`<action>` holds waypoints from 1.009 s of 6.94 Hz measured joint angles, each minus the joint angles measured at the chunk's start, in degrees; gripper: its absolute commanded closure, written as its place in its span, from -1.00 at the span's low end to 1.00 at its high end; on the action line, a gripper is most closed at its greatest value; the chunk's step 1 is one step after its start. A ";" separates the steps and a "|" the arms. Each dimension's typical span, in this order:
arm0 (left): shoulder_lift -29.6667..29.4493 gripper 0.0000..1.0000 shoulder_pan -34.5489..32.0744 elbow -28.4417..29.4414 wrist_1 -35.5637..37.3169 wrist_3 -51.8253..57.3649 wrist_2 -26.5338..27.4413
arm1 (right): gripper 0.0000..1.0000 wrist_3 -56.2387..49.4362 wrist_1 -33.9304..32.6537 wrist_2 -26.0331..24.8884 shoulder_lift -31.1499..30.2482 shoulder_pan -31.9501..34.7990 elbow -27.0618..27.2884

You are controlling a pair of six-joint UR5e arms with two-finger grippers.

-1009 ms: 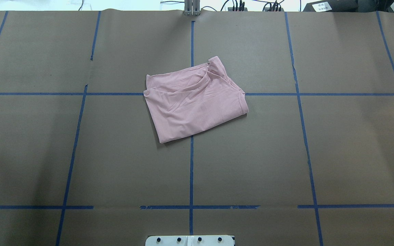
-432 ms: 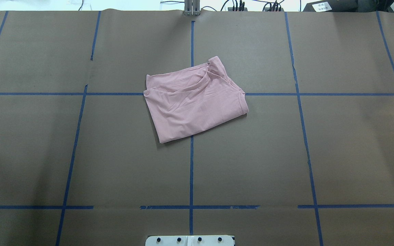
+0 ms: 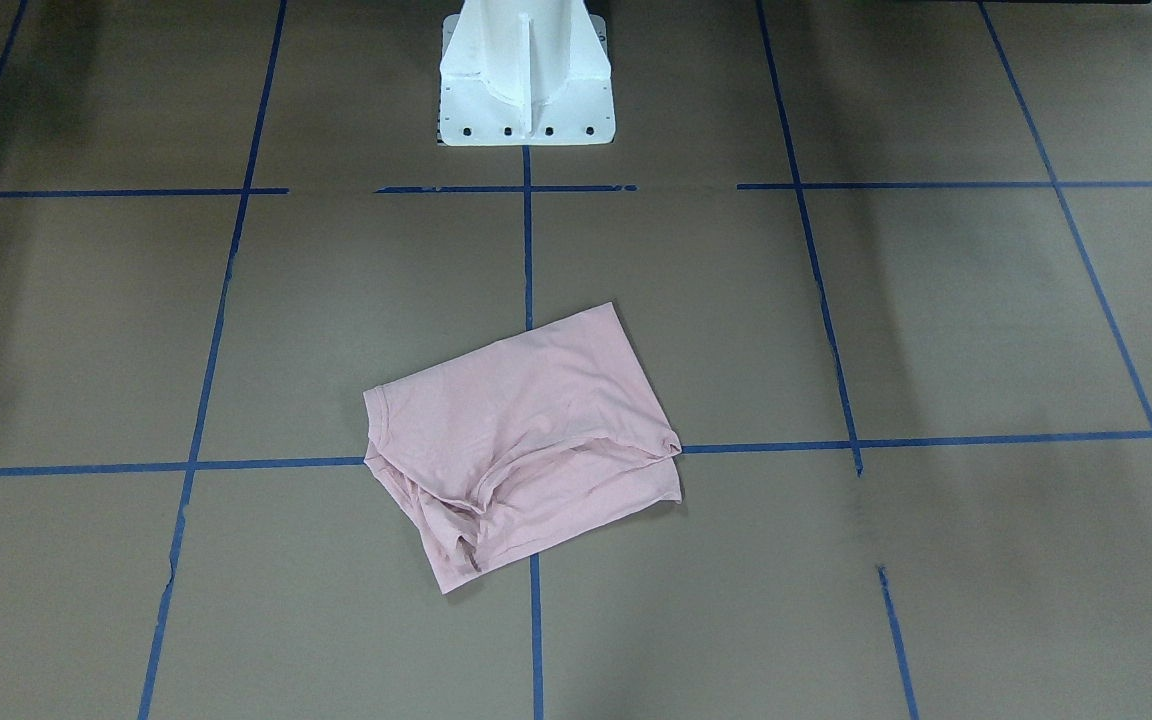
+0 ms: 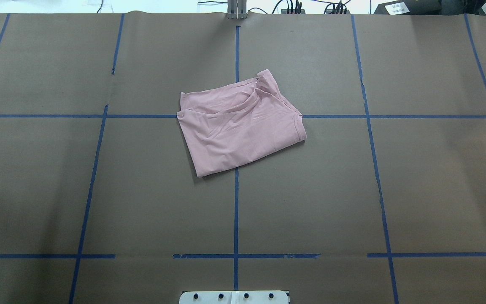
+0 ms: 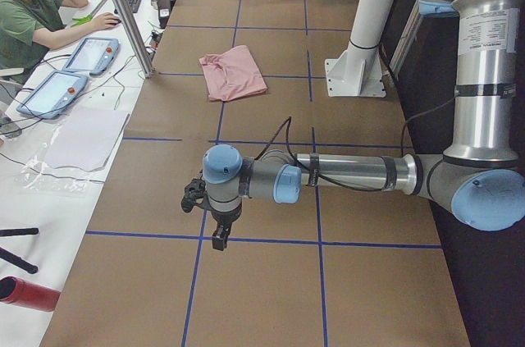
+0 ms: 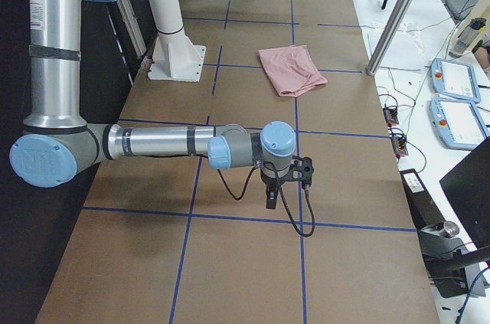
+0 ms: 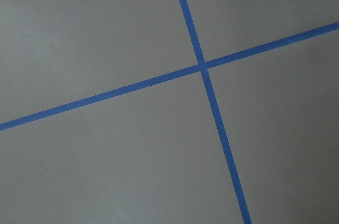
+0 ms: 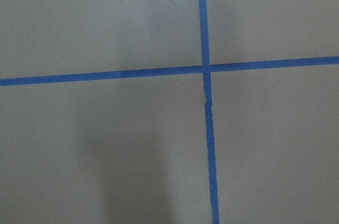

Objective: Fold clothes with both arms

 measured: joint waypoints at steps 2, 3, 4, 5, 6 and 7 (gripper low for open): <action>-0.03 -1.00 0.03 0.00 -0.12 -4.09 -1.49 | -1.00 0.18 0.06 0.15 0.09 0.01 0.03; -0.06 -1.00 0.03 0.01 -0.15 -4.53 -1.69 | -1.00 0.23 0.08 0.17 0.15 0.01 0.06; -0.07 -1.00 0.03 0.01 -0.14 -4.65 -1.76 | -1.00 0.24 0.08 0.17 0.18 0.01 0.06; -0.07 -1.00 0.03 0.01 -0.12 -4.69 -1.80 | -1.00 0.25 0.09 0.19 0.20 0.01 0.07; -0.09 -1.00 0.03 0.01 -0.14 -4.71 -1.85 | -1.00 0.25 0.09 0.23 0.20 0.01 0.07; -0.11 -1.00 0.03 0.01 -0.18 -4.71 -1.87 | -1.00 0.25 0.09 0.25 0.17 0.01 0.07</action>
